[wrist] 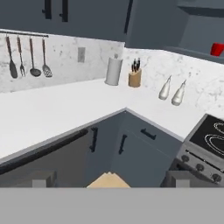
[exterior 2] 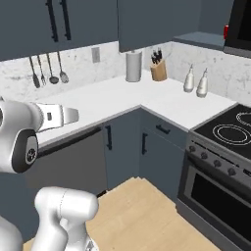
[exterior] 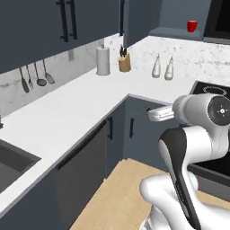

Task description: Gather all objects into one cabinet and sort the glasses and bowls to opposite sides.

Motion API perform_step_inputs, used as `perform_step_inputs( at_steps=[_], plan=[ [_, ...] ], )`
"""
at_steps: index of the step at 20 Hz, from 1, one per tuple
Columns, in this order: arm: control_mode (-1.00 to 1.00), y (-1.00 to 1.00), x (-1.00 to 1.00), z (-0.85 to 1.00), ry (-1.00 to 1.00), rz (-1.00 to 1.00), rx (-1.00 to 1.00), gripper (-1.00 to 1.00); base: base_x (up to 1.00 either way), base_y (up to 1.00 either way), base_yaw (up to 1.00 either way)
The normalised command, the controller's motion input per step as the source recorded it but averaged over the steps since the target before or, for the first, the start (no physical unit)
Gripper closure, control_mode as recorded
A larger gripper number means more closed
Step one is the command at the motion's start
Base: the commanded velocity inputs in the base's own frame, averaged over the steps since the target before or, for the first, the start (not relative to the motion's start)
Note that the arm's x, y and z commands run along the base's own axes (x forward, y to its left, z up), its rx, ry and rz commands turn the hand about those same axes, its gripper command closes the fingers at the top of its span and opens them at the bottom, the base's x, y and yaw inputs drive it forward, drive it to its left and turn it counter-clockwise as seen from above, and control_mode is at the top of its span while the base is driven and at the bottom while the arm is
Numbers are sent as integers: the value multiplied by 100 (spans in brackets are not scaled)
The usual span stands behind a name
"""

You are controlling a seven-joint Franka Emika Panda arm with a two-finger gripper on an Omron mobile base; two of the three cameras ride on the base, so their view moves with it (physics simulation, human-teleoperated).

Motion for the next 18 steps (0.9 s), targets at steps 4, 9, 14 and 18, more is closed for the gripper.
perform_step_inputs(
  at_steps=[4,9,14,18],
  plan=[
    [100,0,0,0,0,0,0,-100,96,-38,-9],
    [100,0,0,0,0,0,0,-100,83,-4,-26],
    [100,0,0,0,0,0,0,-100,-26,1,-59],
    [100,0,0,0,0,0,0,-100,-19,0,-66]
  ],
)
